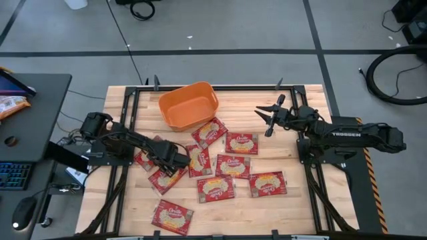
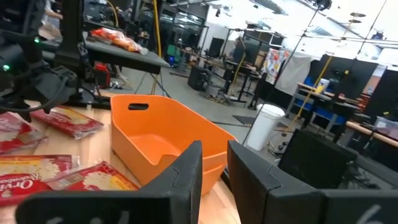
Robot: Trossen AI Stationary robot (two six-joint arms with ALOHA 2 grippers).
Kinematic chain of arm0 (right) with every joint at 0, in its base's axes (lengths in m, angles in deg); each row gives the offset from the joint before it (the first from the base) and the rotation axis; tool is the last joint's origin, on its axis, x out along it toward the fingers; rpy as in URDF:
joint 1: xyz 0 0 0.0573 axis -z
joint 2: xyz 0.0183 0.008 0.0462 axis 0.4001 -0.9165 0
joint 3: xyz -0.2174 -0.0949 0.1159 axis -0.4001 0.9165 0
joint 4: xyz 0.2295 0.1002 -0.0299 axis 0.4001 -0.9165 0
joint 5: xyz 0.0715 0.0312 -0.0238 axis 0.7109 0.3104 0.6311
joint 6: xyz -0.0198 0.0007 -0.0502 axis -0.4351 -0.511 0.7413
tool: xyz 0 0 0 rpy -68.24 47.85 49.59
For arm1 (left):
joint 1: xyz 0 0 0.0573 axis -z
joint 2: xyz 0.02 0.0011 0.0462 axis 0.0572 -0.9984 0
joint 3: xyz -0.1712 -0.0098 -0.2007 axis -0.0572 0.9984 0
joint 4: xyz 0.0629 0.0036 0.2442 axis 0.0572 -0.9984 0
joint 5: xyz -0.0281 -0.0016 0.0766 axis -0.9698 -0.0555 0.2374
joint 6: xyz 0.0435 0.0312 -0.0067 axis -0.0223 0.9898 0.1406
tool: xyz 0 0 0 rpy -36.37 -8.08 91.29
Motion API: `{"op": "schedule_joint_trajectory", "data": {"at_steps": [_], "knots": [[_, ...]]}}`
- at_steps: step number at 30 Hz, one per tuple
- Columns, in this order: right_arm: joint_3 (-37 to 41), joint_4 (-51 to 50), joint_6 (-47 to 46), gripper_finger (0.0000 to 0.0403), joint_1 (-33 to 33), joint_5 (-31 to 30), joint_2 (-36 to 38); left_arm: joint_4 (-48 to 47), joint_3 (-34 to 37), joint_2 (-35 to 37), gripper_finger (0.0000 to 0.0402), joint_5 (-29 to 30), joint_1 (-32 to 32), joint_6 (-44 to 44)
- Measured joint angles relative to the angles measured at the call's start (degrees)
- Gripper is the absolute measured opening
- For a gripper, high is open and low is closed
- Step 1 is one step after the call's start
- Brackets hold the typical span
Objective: Sort popcorn bags into baskets
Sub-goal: Put the red popcorn pack into the orange bin
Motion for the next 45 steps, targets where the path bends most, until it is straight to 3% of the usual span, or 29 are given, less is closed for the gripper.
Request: {"op": "schedule_joint_trajectory", "data": {"at_steps": [10,15,18,25,35,45], "knots": [[0.0,0.4,-1.1,0.0081,1.4,3.0,0.0,0.5,1.7,0.0,0.02,1.6,-0.1,-2.8],[0.0,0.5,-1.1,0.0081,1.4,3.0,0.1,2.3,4.5,0.0,0.0181,1.7,0.0,-3.1],[0.0,0.5,-1.0,0.0081,1.4,3.0,0.1,3.4,5.4,0.0,0.0147,1.9,0.0,-2.8],[0.0,0.5,-0.9,0.0081,1.4,3.0,0.1,2.7,4.3,0.5,0.0016,0.4,-0.3,1.9],[0.0,0.1,-0.9,0.0081,1.4,3.0,0.1,-2.3,-6.8,9.2,0.001,-12.1,-7.0,12.5],[0.0,0.1,-1.0,0.0081,1.4,3.1,0.1,-0.1,-23.2,13.6,0.0009,-13.5,-10.9,24.8]]}}
